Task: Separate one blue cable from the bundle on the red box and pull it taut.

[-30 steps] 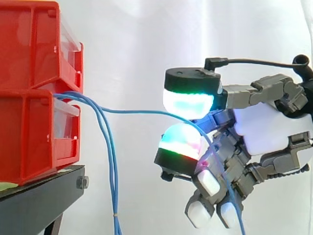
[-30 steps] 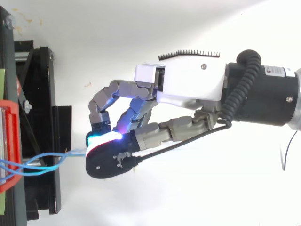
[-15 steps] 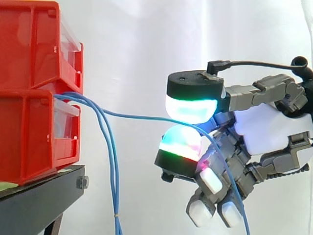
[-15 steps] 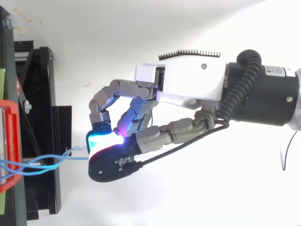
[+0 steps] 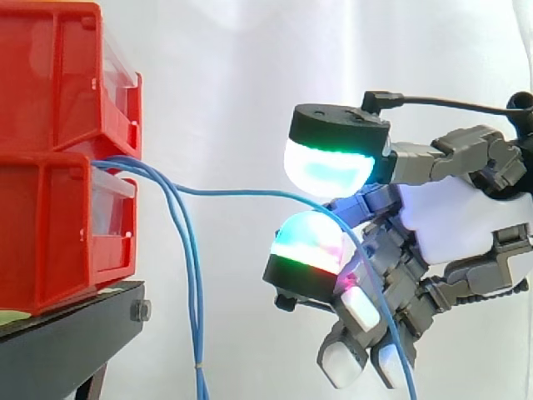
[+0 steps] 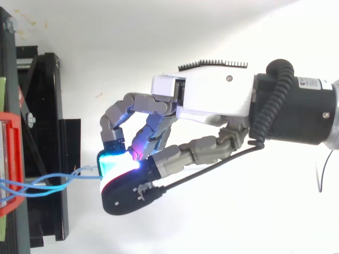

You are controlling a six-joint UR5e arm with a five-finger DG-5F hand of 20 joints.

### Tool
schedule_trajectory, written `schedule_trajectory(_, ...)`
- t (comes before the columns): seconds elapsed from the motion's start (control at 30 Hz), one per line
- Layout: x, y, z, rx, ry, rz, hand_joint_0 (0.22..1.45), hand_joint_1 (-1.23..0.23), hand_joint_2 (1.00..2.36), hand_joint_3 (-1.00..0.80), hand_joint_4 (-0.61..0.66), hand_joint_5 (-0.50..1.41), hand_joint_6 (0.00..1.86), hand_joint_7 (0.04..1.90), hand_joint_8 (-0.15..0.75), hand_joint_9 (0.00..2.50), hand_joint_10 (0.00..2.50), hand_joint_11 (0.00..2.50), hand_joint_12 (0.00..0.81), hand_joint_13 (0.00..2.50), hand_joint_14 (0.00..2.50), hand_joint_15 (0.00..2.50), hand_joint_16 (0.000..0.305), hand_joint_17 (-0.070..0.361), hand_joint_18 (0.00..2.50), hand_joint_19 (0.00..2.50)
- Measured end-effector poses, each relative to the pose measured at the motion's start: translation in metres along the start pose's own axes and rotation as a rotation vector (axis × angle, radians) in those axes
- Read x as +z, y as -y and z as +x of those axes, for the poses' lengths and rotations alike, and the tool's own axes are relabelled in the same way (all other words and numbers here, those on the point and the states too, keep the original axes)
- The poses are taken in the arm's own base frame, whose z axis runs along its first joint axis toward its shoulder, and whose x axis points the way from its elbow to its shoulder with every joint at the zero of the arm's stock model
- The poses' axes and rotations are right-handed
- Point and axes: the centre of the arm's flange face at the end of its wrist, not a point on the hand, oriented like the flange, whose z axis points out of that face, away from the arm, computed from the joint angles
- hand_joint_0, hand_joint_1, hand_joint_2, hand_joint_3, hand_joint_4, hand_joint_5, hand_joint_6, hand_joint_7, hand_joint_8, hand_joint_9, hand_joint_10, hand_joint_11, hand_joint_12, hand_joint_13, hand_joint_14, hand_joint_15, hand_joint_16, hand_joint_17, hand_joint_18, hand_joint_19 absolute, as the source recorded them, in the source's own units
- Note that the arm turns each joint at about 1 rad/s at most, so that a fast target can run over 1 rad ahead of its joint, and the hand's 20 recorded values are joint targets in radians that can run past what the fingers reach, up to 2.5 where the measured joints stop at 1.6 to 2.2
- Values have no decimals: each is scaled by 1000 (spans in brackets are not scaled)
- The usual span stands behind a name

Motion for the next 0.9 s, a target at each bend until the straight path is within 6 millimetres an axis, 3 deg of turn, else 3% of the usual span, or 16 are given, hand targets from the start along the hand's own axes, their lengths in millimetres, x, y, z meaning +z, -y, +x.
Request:
schedule_trajectory(0.4,0,0,-1,0,-1,0,588,-779,1013,-100,109,-146,881,1186,386,1031,12,617,440,868,11,395,56,125,913,421)
schedule_trajectory(0.9,-5,-10,-5,2,5,-9,615,-813,1013,7,-24,-143,910,1201,381,1028,12,613,431,841,11,383,55,123,901,399)
